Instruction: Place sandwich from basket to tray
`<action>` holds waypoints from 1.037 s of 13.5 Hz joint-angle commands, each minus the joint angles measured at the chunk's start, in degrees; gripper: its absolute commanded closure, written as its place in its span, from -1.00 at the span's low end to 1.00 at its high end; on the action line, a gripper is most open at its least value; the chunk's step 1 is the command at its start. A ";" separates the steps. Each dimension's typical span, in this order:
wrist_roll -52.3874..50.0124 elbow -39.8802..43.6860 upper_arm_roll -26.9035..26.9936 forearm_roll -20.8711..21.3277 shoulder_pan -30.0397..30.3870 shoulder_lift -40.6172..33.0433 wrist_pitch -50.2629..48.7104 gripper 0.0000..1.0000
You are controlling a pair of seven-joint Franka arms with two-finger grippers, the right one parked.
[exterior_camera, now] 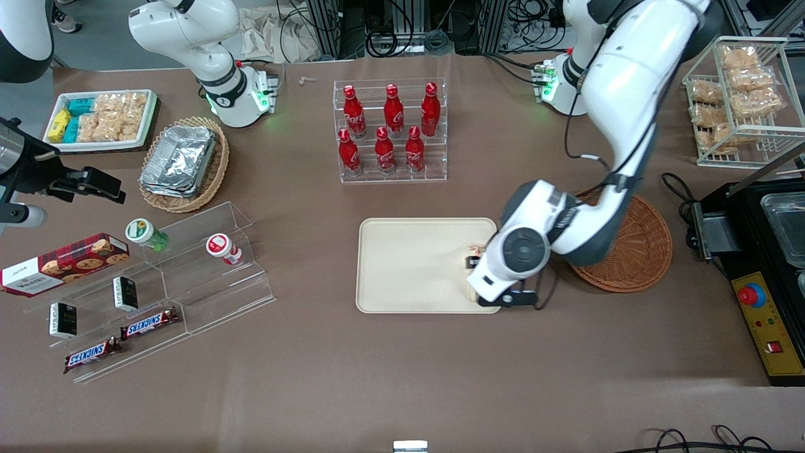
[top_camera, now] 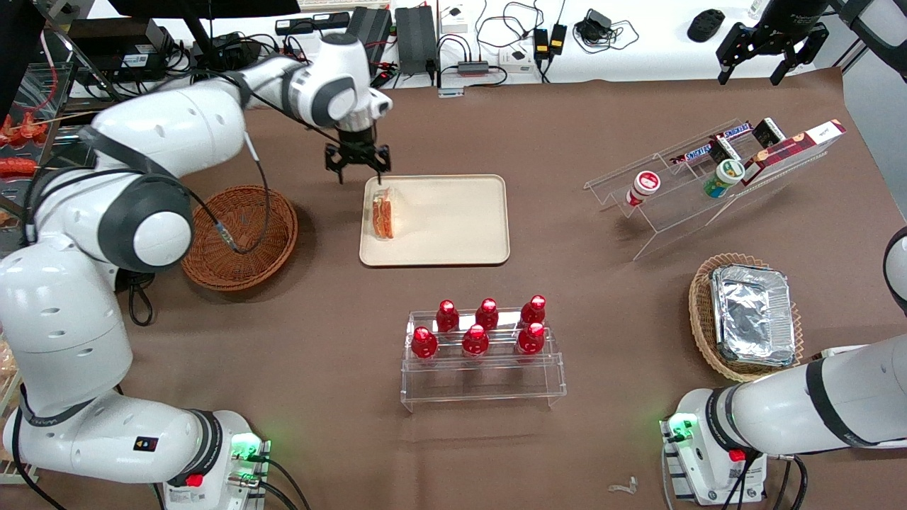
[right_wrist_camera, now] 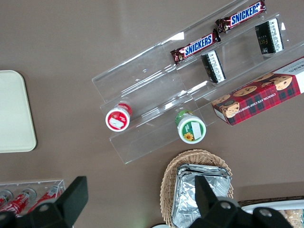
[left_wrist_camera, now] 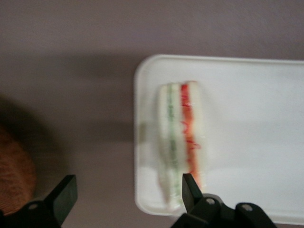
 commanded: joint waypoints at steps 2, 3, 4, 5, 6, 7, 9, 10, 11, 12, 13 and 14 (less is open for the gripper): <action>9.53 -1.10 -0.43 -2.90 7.58 -8.98 -6.04 -0.98; 11.55 -1.01 -0.43 -2.46 8.91 -10.74 -7.80 -0.98; 14.44 -1.01 -0.26 -1.85 9.53 -12.93 -9.12 -0.98; 17.69 -1.01 0.44 -1.32 9.97 -14.52 -10.09 -0.97; 20.25 -0.93 1.41 -0.79 11.11 -15.93 -11.49 -0.97; 22.19 -0.40 1.50 -0.70 12.08 -17.07 -12.29 -0.97; 23.70 1.61 1.68 -0.61 13.49 -18.57 -16.05 -0.99; 23.18 2.41 1.77 -0.53 13.58 -19.19 -17.99 -1.00; 23.17 2.94 2.29 -0.52 13.67 -19.71 -19.14 -1.00; 23.09 3.29 3.43 -0.52 13.67 -20.24 -19.76 -1.00; 23.17 3.73 5.35 -0.87 13.76 -20.25 -20.20 -1.00; 23.26 4.86 6.76 -1.49 13.76 -20.33 -21.43 -1.00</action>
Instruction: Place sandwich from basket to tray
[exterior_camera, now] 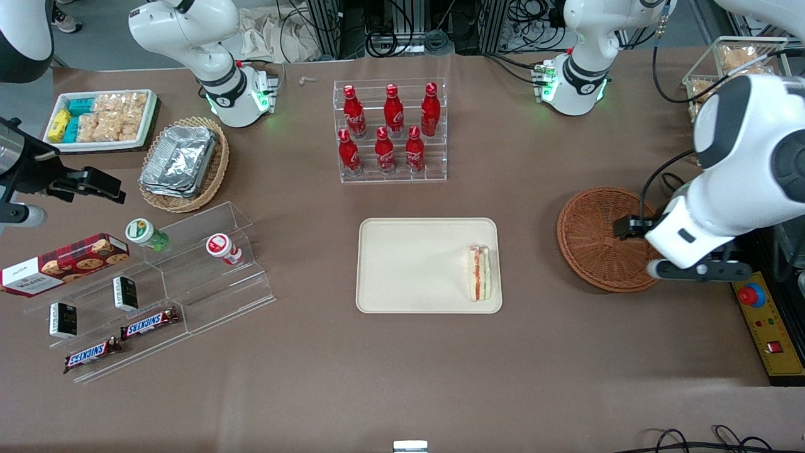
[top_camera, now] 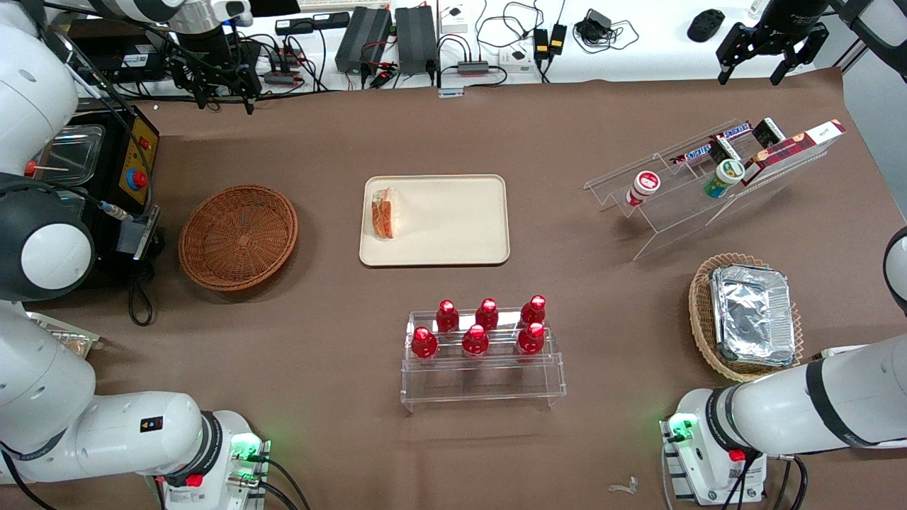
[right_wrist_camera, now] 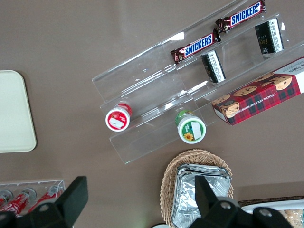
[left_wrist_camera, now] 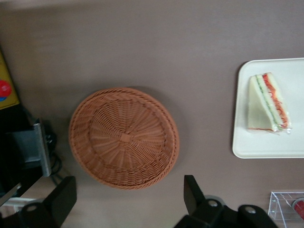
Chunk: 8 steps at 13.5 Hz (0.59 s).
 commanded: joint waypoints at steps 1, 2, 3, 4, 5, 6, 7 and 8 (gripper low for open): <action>0.66 2.83 2.49 -0.42 0.15 -0.16 -3.93 -1.00; 1.18 3.02 2.58 -0.33 0.15 -0.15 -4.39 -1.00; 1.36 3.11 2.58 -0.42 0.32 -0.15 -4.48 -1.00; 1.45 3.11 2.58 -1.03 0.93 -0.33 -4.48 -1.00; 1.45 3.11 2.58 -1.38 1.11 -0.68 -4.48 -1.00; 1.45 3.11 2.58 -1.21 1.11 -0.86 -4.48 -1.00; 1.54 3.11 2.58 -1.12 1.11 -0.94 -4.48 -1.00; 1.45 3.19 2.66 -0.86 1.11 -0.86 -4.48 -1.00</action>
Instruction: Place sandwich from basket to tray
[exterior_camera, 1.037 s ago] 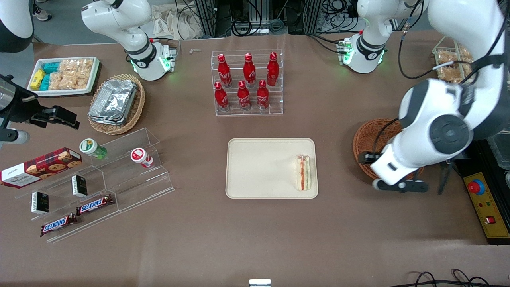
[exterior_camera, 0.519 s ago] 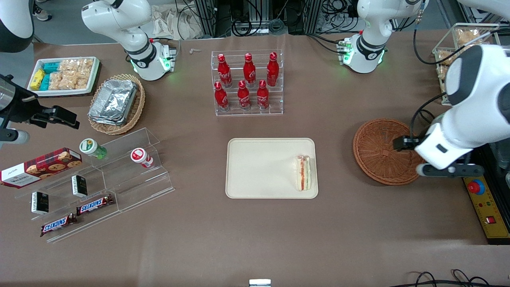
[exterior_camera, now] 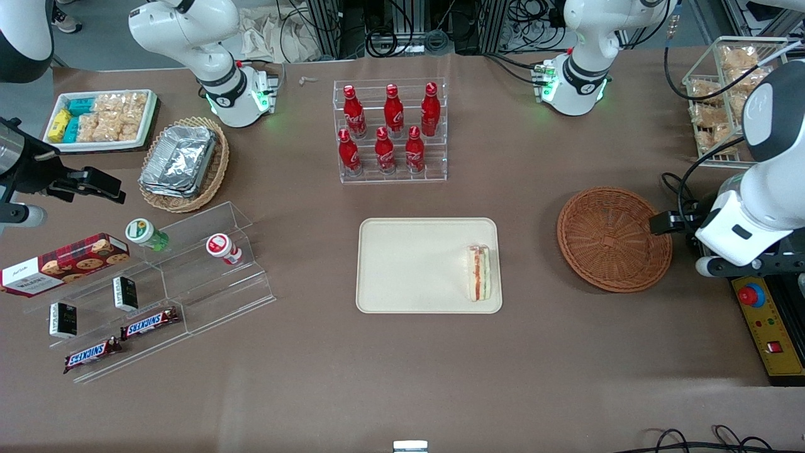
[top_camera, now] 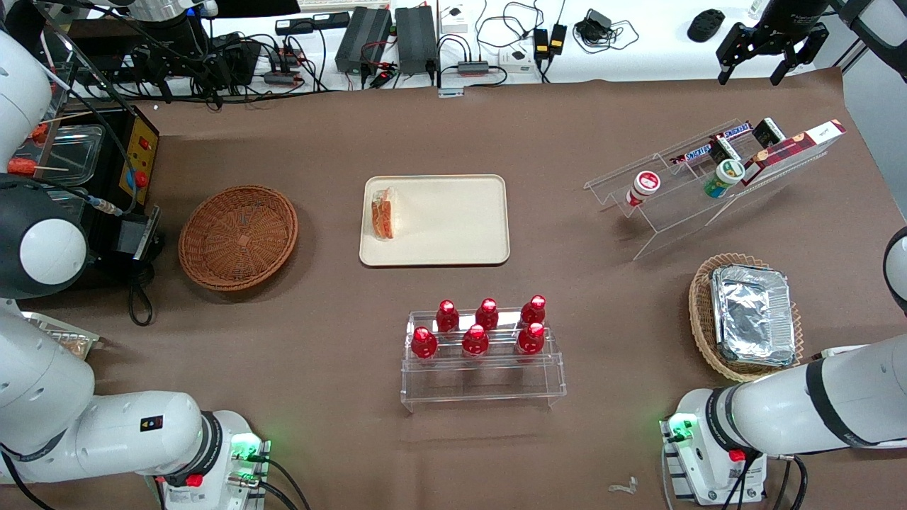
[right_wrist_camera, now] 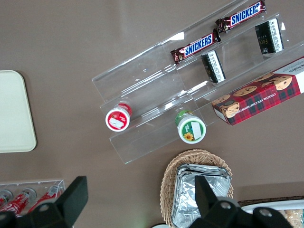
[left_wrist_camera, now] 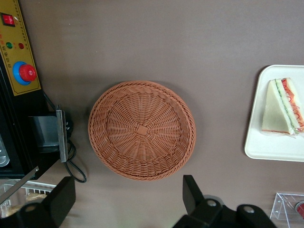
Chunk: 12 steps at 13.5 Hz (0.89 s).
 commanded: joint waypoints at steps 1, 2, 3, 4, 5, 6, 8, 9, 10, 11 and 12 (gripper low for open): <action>0.68 0.73 -0.08 -0.05 0.54 -0.73 -1.42 -1.00; 0.76 0.90 0.27 0.04 0.54 -0.73 -1.42 -1.00; 0.85 1.51 0.54 0.04 0.62 -0.73 -1.42 -1.00; 1.03 2.39 0.98 0.13 0.71 -0.73 -1.50 -1.00; 1.46 2.66 1.15 -0.05 1.06 -0.73 -1.50 -1.00; 3.03 2.66 1.16 -0.22 2.11 -0.73 -1.50 -1.00; 7.25 2.75 2.81 -0.57 0.99 -0.82 -1.50 -1.00; 7.53 2.75 5.70 -0.84 -1.55 -1.60 -1.50 -1.00; 7.45 2.75 8.86 -1.80 -3.83 -1.78 -1.50 -1.00; 7.36 2.75 10.02 -4.07 -4.12 -1.87 -1.50 -1.00; 6.57 2.84 10.12 -5.40 -3.69 -1.87 -1.42 -1.00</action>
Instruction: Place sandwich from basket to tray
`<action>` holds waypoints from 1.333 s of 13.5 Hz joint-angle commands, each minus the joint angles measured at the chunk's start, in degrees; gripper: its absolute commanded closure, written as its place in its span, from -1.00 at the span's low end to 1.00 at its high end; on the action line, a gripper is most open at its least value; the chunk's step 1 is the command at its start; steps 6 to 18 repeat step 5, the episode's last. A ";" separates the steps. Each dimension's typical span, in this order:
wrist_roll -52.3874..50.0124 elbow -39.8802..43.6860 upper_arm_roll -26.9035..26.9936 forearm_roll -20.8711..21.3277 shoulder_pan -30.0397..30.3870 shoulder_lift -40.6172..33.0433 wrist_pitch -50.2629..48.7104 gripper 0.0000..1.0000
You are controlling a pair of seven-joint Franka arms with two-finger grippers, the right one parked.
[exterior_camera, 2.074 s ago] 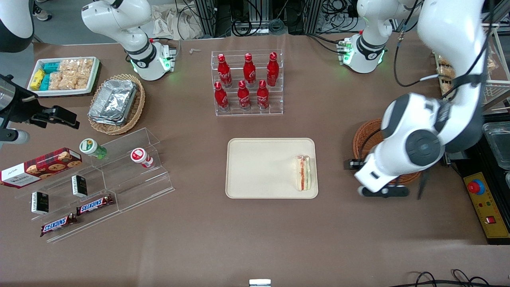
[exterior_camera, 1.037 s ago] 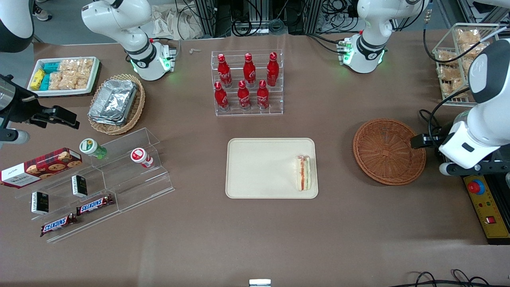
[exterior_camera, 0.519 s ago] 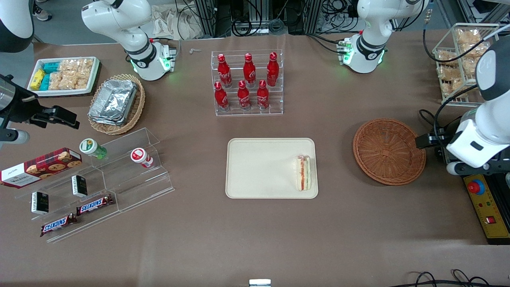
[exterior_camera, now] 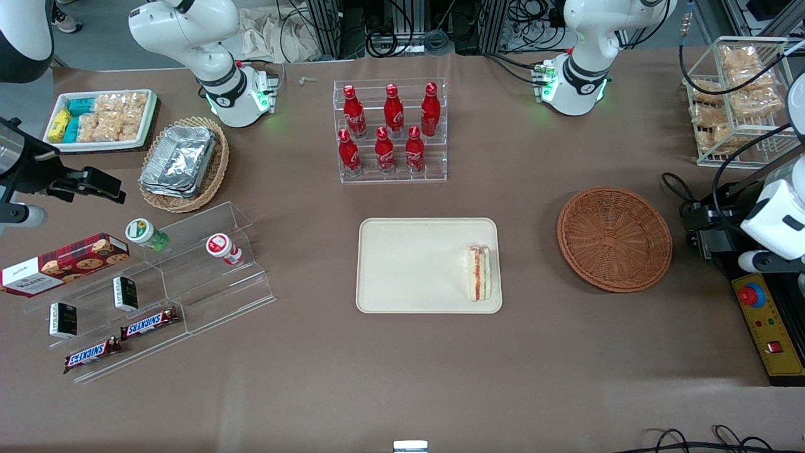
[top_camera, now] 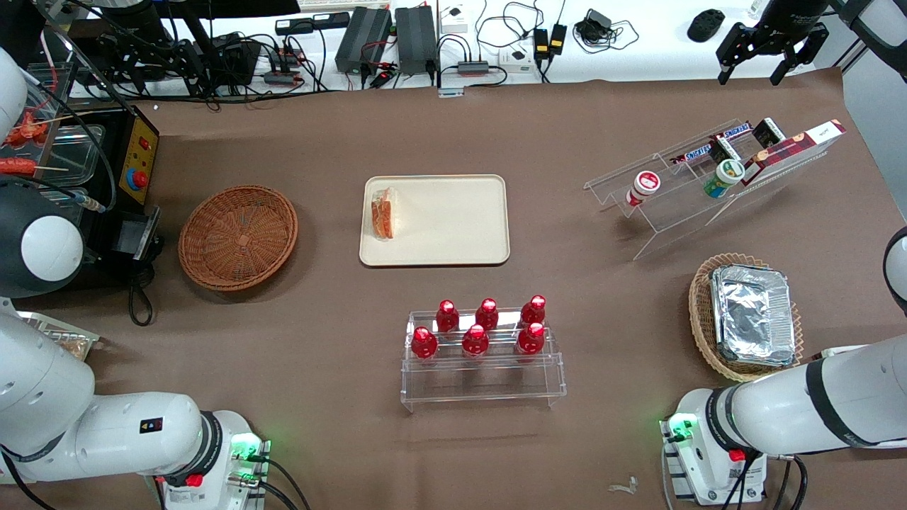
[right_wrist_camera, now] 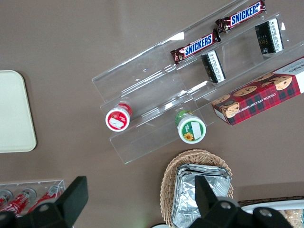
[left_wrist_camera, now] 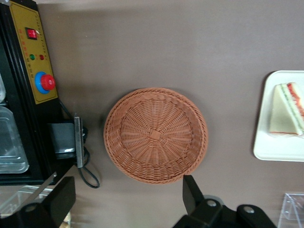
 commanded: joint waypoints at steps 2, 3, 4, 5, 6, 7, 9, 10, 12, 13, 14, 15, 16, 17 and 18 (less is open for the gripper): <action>-0.34 1.99 2.20 -2.41 -1.11 -0.35 -1.13 -1.00; -0.34 2.35 2.11 -2.50 -1.03 -0.26 -1.13 -1.00; -0.34 2.35 2.03 -2.32 -1.11 -0.26 -1.13 -1.00; -0.34 2.44 2.03 -2.32 -1.11 -0.26 -1.13 -1.00; -0.34 2.44 2.03 -2.32 -1.11 -0.26 -1.13 -1.00; -0.34 2.44 2.03 -2.32 -1.11 -0.26 -1.13 -1.00; -0.34 2.44 2.03 -2.32 -1.11 -0.26 -1.13 -1.00; -0.34 2.44 2.03 -2.32 -1.11 -0.26 -1.13 -1.00; -0.34 2.44 2.03 -2.32 -1.11 -0.26 -1.13 -1.00; -0.34 2.44 2.03 -2.32 -1.11 -0.26 -1.13 -1.00; -0.34 2.44 2.03 -2.32 -1.11 -0.26 -1.13 -1.00; -0.34 2.44 2.03 -2.32 -1.11 -0.26 -1.13 -1.00; -0.34 2.44 2.03 -2.32 -1.11 -0.26 -1.13 -1.00; -0.34 2.44 2.03 -2.32 -1.11 -0.26 -1.13 -1.00; -0.34 2.44 2.03 -2.32 -1.11 -0.26 -1.13 -1.00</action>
